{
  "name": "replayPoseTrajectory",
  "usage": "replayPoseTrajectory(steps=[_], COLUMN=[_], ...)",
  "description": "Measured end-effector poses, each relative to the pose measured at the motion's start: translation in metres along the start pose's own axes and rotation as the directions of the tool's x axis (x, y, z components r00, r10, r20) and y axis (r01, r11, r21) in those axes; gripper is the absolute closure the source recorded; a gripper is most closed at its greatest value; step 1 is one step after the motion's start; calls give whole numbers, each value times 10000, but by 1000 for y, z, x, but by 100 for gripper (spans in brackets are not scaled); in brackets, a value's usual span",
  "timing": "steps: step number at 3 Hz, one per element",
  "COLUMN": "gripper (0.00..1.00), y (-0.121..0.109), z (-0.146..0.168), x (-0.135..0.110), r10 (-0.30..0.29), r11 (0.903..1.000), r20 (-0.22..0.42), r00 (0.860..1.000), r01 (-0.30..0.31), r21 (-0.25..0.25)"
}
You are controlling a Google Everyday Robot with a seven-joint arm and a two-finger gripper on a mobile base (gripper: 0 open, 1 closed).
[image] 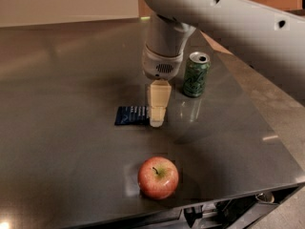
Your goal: Pick rxbar blueberry
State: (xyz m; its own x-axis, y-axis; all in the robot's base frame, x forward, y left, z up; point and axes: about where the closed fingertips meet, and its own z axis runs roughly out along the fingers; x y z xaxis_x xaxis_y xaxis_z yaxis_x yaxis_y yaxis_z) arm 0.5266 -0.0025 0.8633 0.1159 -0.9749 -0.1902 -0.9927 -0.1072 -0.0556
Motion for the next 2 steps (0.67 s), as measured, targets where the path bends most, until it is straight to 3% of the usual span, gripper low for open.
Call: replayPoseTrajectory(steps=[2], gripper=[0], y=[6], z=[26], x=[-11], r10=[-178], r11=[9997], r20=[-456], r00=[9988], r01=[171], r21=[-158])
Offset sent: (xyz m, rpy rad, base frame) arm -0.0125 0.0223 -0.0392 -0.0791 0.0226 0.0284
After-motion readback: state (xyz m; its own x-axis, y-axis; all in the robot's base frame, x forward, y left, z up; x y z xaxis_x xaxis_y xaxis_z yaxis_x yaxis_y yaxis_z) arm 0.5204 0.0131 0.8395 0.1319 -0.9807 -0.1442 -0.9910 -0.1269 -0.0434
